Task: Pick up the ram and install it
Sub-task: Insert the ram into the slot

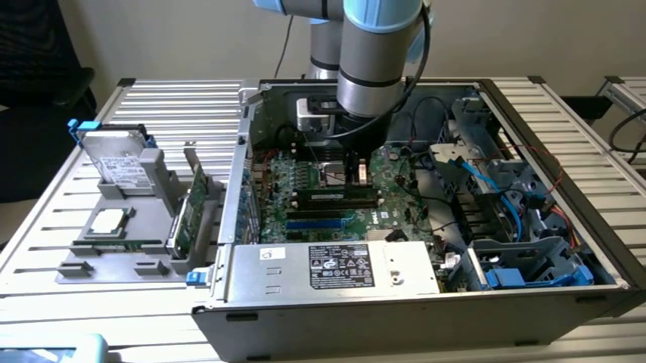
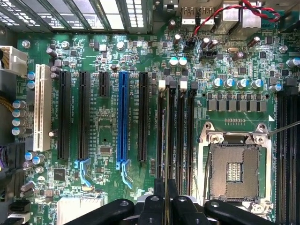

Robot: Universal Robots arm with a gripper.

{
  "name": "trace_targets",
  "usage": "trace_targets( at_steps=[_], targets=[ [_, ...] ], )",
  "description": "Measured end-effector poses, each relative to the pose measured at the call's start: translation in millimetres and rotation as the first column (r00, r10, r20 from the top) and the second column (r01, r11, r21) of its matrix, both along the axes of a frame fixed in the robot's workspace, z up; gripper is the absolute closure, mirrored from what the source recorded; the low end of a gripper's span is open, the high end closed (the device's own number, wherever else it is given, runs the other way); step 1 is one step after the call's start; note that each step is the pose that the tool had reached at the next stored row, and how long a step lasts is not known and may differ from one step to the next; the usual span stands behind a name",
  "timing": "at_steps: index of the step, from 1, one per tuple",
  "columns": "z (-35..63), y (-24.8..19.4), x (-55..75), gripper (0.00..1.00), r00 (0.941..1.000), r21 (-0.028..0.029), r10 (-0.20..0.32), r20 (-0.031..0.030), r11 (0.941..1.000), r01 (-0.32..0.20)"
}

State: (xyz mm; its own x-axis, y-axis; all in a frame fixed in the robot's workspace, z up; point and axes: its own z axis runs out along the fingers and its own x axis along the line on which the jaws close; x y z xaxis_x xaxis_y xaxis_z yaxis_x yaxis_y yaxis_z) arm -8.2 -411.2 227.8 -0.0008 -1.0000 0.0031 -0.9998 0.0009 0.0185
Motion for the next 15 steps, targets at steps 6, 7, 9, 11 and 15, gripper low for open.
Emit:
trace_targets(
  at_steps=[6, 7, 9, 11, 15],
  targets=[
    [-0.4, -0.4, 0.1, 0.86, 1.0000, 0.0001, 0.000, 0.0000, 1.0000, 0.000],
    [-0.4, -0.5, 0.1, 0.86, 1.0000, 0.0001, 0.000, 0.0000, 1.0000, 0.000],
    [-0.4, -0.7, 0.1, 0.86, 1.0000, 0.0000, 0.000, 0.0000, 1.0000, 0.000],
    [-0.4, -0.8, 0.1, 0.86, 1.0000, -0.0003, 0.000, -0.0001, 1.0000, 0.000],
    [-0.7, -1.1, 0.1, 0.86, 1.0000, -0.0007, 0.000, -0.0002, 1.0000, 0.000]
  ],
)
